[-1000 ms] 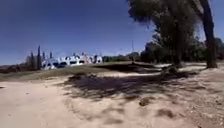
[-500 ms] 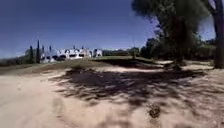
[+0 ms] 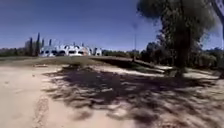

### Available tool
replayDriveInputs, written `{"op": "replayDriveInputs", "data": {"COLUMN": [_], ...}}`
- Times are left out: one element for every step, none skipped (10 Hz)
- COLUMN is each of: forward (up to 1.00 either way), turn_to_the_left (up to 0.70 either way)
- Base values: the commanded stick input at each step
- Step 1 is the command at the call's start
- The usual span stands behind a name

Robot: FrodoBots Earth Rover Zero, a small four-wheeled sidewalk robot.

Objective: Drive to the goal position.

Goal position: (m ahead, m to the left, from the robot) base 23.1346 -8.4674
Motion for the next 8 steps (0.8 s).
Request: {"op": "replayDriveInputs", "data": {"forward": [0.85, 0.85, 0.85, 0.85, 0.85, 0.85, 0.85, 0.85], "turn_to_the_left": [0.0, 0.0, 0.0, 0.0, 0.0, 0.0, 0.0, 0.0]}}
